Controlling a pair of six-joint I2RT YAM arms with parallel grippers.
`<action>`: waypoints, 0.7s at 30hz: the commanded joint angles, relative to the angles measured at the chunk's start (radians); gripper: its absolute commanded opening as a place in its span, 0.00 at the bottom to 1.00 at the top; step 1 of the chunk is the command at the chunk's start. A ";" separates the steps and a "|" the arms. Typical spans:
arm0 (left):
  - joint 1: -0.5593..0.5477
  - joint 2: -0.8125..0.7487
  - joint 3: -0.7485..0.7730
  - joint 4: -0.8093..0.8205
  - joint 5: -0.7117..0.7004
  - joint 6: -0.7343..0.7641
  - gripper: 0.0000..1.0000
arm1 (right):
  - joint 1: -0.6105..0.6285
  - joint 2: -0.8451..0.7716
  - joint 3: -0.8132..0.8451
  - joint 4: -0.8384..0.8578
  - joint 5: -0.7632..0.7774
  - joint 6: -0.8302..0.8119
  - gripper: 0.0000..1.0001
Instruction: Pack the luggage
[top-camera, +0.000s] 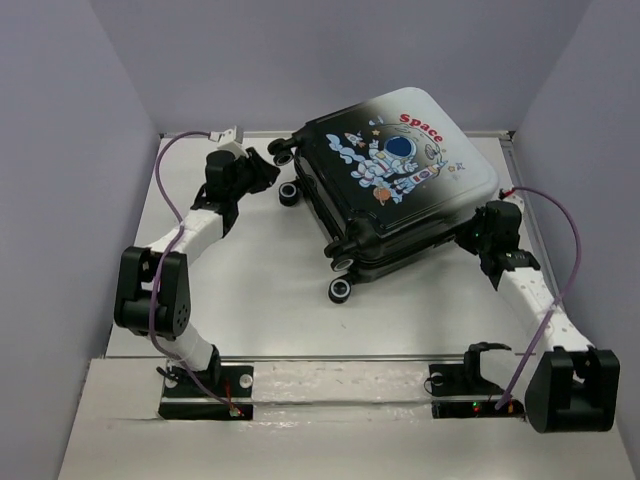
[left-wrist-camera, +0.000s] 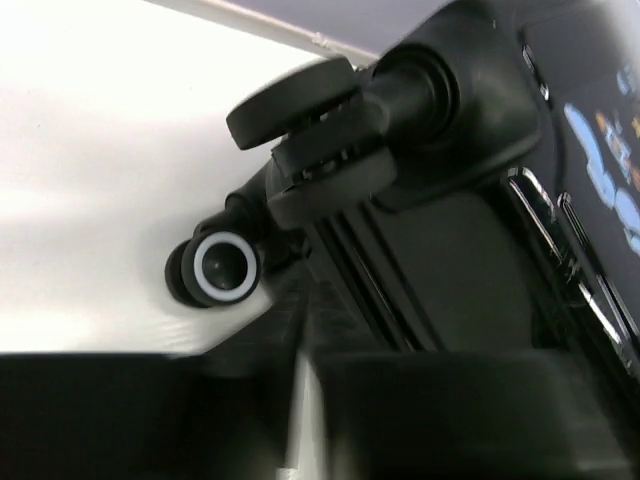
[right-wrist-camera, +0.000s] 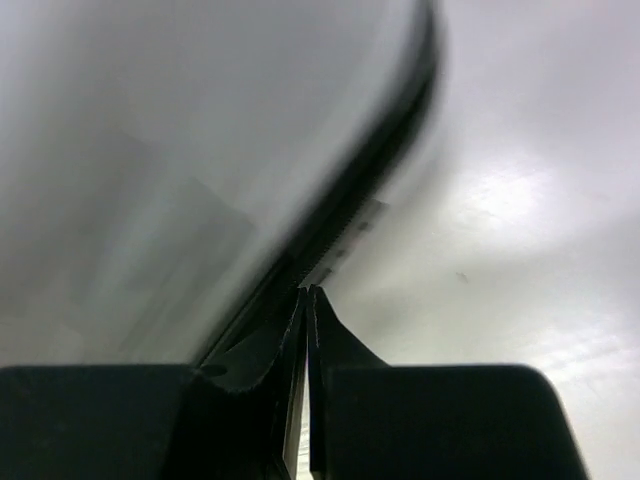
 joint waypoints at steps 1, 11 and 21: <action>-0.033 -0.121 -0.084 0.075 -0.112 -0.014 0.06 | -0.002 0.133 0.142 0.172 -0.334 -0.073 0.10; -0.048 -0.191 -0.130 0.072 -0.095 -0.014 0.06 | -0.002 0.267 0.268 0.261 -0.421 -0.062 0.20; 0.052 -0.181 0.105 -0.254 -0.065 0.151 0.87 | -0.057 0.192 0.323 0.150 -0.485 -0.091 0.70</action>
